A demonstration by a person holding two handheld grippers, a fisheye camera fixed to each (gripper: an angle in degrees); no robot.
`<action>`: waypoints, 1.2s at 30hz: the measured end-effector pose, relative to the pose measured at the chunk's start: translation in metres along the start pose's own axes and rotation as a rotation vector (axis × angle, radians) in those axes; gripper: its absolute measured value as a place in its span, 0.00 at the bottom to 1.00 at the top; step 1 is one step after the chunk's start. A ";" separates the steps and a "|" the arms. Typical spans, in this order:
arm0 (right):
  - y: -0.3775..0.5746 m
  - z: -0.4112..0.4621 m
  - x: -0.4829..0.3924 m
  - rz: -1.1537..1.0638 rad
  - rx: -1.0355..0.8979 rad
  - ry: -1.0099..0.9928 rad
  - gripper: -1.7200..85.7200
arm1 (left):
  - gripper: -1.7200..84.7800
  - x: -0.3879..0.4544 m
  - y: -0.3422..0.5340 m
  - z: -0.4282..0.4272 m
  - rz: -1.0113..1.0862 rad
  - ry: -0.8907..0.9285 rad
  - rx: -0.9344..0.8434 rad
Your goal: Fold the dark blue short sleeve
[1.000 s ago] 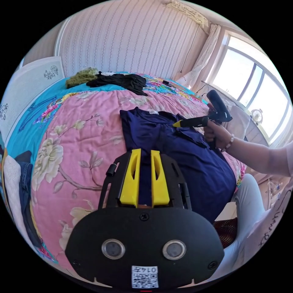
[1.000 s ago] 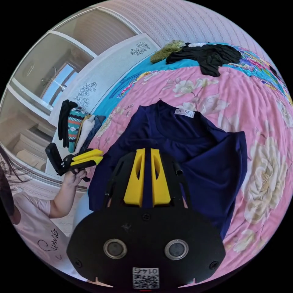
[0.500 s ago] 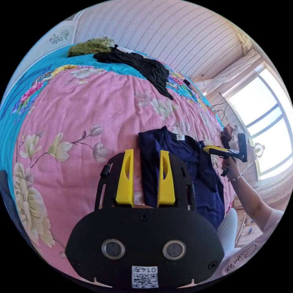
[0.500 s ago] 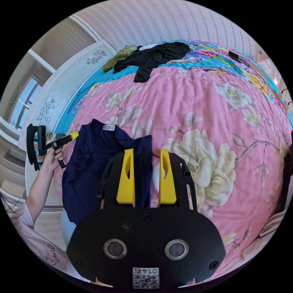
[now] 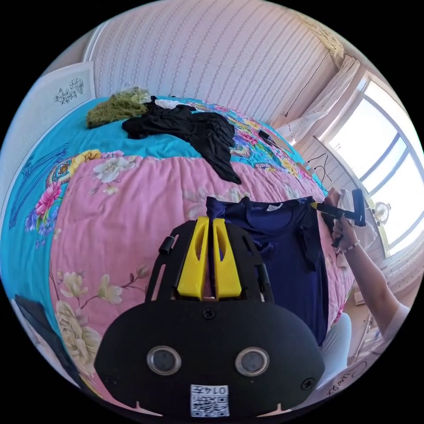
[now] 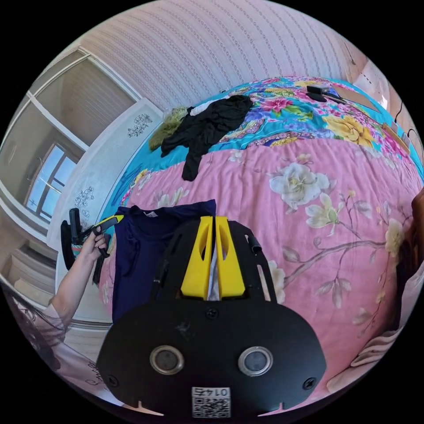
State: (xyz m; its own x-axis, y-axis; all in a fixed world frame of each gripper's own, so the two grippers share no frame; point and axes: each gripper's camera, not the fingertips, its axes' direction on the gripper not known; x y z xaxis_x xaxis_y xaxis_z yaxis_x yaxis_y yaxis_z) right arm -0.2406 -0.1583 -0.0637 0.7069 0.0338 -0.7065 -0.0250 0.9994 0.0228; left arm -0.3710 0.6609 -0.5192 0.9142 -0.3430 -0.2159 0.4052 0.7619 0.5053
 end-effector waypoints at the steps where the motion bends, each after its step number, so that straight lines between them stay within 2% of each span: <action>1: -0.005 -0.007 0.003 0.013 0.028 -0.004 0.02 | 0.01 0.002 -0.005 -0.004 -0.005 0.001 0.013; 5: -0.012 -0.025 0.000 -0.011 0.080 -0.001 0.02 | 0.01 0.019 -0.016 -0.035 0.012 0.012 0.107; 7: -0.005 -0.030 -0.003 -0.044 0.082 -0.003 0.02 | 0.01 0.026 -0.009 -0.044 0.048 0.030 0.085; 12: 0.061 -0.041 -0.006 -0.139 0.062 -0.089 0.02 | 0.01 0.051 0.069 -0.076 0.168 0.042 0.008; 17: 0.183 -0.061 -0.007 -0.185 0.011 -0.166 0.02 | 0.01 0.096 0.176 -0.113 0.283 -0.036 0.008; 22: 0.297 -0.063 -0.008 -0.146 -0.027 -0.183 0.02 | 0.01 0.128 0.274 -0.134 0.271 -0.040 -0.005; 26: 0.360 -0.055 -0.015 -0.102 -0.093 -0.216 0.02 | 0.01 0.134 0.327 -0.147 0.170 -0.004 -0.009; 31: 0.396 -0.066 -0.032 -0.130 -0.095 -0.217 0.02 | 0.01 0.141 0.370 -0.167 0.144 0.053 0.016; 36: 0.420 -0.061 -0.053 -0.206 -0.187 -0.164 0.02 | 0.02 0.159 0.410 -0.157 0.212 0.039 -0.090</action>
State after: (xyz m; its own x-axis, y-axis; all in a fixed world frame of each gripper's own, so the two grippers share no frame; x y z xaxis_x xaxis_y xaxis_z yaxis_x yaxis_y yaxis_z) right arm -0.3317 0.2591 -0.0598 0.8147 -0.1542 -0.5590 0.0117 0.9682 -0.2501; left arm -0.0585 1.0049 -0.4775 0.9779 -0.1496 -0.1461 0.2015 0.8610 0.4670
